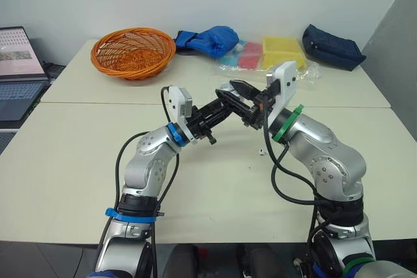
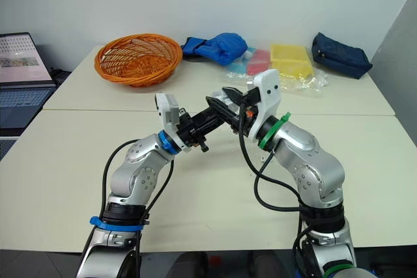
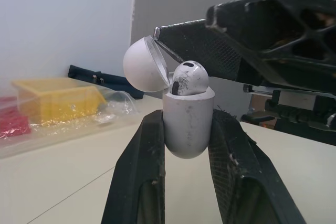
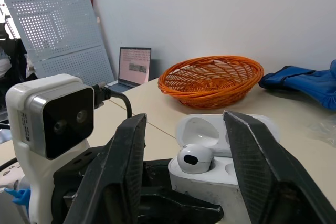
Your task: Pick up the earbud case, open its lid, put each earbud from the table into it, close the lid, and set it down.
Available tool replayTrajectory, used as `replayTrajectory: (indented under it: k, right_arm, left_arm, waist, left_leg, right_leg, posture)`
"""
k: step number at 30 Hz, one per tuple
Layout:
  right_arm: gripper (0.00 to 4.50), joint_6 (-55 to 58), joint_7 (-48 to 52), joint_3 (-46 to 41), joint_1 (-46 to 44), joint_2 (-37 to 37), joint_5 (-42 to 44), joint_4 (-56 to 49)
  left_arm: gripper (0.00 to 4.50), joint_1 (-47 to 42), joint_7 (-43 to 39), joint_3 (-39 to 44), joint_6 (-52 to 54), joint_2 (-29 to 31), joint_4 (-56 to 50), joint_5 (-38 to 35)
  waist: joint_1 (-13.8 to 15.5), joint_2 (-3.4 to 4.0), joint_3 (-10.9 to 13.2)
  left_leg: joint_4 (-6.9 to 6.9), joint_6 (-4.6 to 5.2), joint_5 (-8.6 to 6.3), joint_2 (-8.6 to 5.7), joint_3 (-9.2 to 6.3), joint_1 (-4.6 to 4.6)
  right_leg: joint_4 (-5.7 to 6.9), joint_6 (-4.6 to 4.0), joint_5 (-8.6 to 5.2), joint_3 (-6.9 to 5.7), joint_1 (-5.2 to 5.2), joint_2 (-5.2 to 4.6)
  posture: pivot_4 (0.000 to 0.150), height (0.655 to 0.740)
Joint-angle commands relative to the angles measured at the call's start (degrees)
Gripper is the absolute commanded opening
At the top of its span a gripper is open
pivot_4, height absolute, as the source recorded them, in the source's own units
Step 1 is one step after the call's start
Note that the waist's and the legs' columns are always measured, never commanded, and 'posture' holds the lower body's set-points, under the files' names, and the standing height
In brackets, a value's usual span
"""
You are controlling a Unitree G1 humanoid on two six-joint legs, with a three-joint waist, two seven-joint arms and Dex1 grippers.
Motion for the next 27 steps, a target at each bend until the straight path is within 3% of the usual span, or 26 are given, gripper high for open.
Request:
replayTrajectory:
  k: [1, 7, 14, 16, 19, 23, 27]
  right_arm:
    - [2.47, -1.8, 0.11, -0.26, -0.21, -0.88, -0.76, -0.27]
    - [2.47, -1.49, 4.84, -4.83, -2.9, -4.29, 6.45, -4.89]
    - [2.47, 12.62, 8.1, -9.33, -11.47, -17.63, 20.32, -7.84]
    - [2.47, 12.85, 14.03, -4.5, -5.28, -29.06, 13.96, -5.3]
    - [2.47, 6.32, 18.98, 1.26, 0.93, -37.04, 6.43, -2.25]
    - [2.47, -6.71, 22.75, 7.33, 6.87, -35.73, -3.53, 9.32]
    - [2.47, -11.19, 24.71, 10.31, 3.93, -31.31, -7.83, 16.84]
  left_arm:
    - [0.76, -1.79, -0.42, 0.29, -0.84, -0.38, -3.43, -1.72]
    - [0.76, -1.67, -1.04, 0.8, -1.52, 0.74, -2.1, -1.16]
    - [0.76, -1.24, -1.79, 2.29, -2.28, 3.47, -1.39, -1.12]
    - [0.76, -0.23, -1.95, 2.83, -2.49, 4.33, -1.65, -1.07]
    - [0.76, 0.34, -1.72, 2.84, -2.74, 4.58, -2.16, -1.02]
    - [0.76, 0.88, -0.99, 2.47, -2.37, 4.28, -3.42, -1.1]
    - [0.76, 0.72, -0.23, 2.36, -2.43, 3.96, -3.47, -0.84]
  waist:
    - [0.0, 0.0, 0.0]
    - [0.01, 0.01, 0.01]
    - [0.03, 0.02, 0.02]
    - [0.35, 0.02, 0.02]
    - [0.36, -0.02, -0.01]
    - [-0.04, -0.02, -0.01]
    - [-0.17, 0.02, 0.02]
  left_leg:
    - [0.0, 0.0, 0.0, 0.0, 0.0, 0.0]
    - [-0.02, 0.0, 0.0, 0.0, 0.0, -0.05]
    - [-0.08, 0.01, 0.0, 0.03, -0.03, -0.07]
    - [-0.11, 0.01, -0.01, 0.03, -0.04, -0.09]
    - [-0.17, 0.01, -0.01, 0.03, -0.04, -0.19]
    - [-0.16, 0.03, -0.02, -0.05, 0.03, -0.31]
    - [-0.15, 0.05, -0.03, -0.08, 0.03, -0.3]
  right_leg:
    - [-0.01, 0.0, 0.0, 0.0, 0.0, 0.0]
    - [-0.06, 0.0, 0.0, -0.02, -0.01, 0.0]
    - [-0.11, -0.01, -0.01, -0.03, -0.04, -0.01]
    - [-0.2, -0.04, -0.02, -0.09, -0.01, -0.01]
    - [-0.45, -0.04, -0.03, -0.14, 0.02, -0.2]
    - [-0.8, 0.27, 0.17, -0.06, 0.0, -0.16]
    - [-0.78, 0.32, 0.21, -0.03, -0.06, -0.11]
  posture:
    - [0.15, 0.74]
    - [0.15, 0.74]
    - [0.15, 0.74]
    - [0.15, 0.74]
    - [0.15, 0.74]
    - [0.15, 0.74]
    - [0.15, 0.74]
